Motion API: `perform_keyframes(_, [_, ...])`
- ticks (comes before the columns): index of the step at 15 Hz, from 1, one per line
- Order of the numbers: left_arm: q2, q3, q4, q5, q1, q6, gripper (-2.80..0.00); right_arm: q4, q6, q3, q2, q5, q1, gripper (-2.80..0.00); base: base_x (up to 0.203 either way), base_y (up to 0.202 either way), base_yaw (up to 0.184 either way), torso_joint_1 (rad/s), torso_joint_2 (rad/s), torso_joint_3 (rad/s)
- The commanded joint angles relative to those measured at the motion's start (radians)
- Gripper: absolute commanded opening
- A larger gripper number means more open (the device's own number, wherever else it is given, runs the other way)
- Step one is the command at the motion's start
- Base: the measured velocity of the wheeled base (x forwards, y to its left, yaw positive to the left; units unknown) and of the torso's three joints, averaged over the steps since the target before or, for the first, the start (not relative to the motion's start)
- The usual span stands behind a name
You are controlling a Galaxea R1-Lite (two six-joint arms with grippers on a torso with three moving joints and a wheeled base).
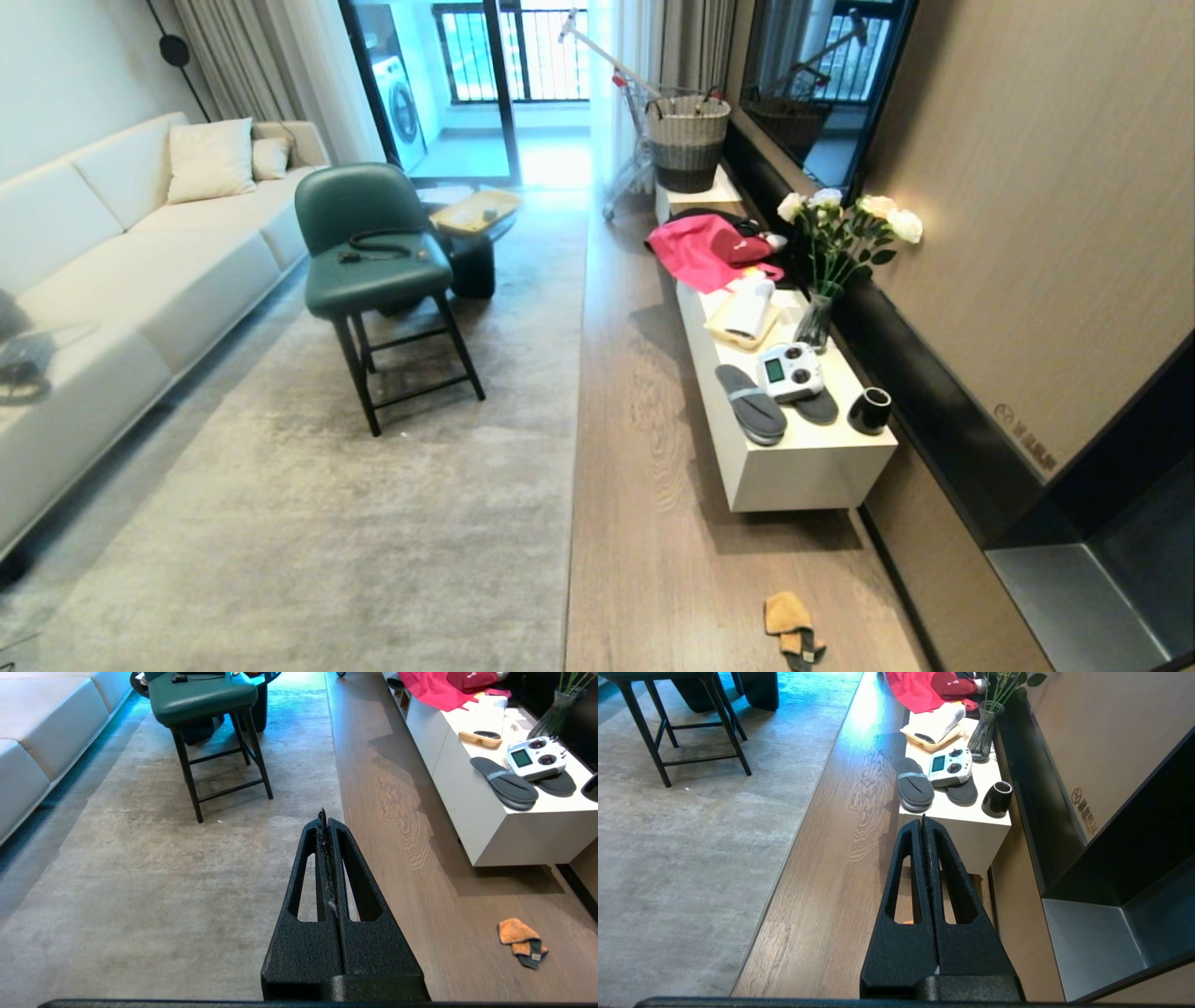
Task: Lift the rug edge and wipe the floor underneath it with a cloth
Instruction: Pick up the rag
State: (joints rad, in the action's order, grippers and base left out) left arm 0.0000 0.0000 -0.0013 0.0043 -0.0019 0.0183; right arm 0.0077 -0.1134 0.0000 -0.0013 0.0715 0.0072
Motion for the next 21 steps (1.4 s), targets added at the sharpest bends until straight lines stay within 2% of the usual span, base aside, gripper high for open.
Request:
perform_keyframes(1, [0.000,0.000,0.000,0.000,0.000,0.000,-2.80,0.000,0.000,0.000,0.001,0.001,0.000,-2.80,0.000,0.000,0.000,-0.122,0.30,0.174])
perform_keyframes(16, [0.000,0.000,0.000,0.000,0.000,0.000,-2.80,0.000,0.000,0.000,0.001,0.000,0.000,-2.80,0.000,0.000,0.000,-0.133,0.33,0.197])
perform_keyframes(21, [0.000,0.000,0.000,0.000,0.000,0.000,-2.80,-0.002,0.000,0.000,0.001,0.001,0.000,-2.80,0.000,0.000,0.000,-0.175,0.48,0.296])
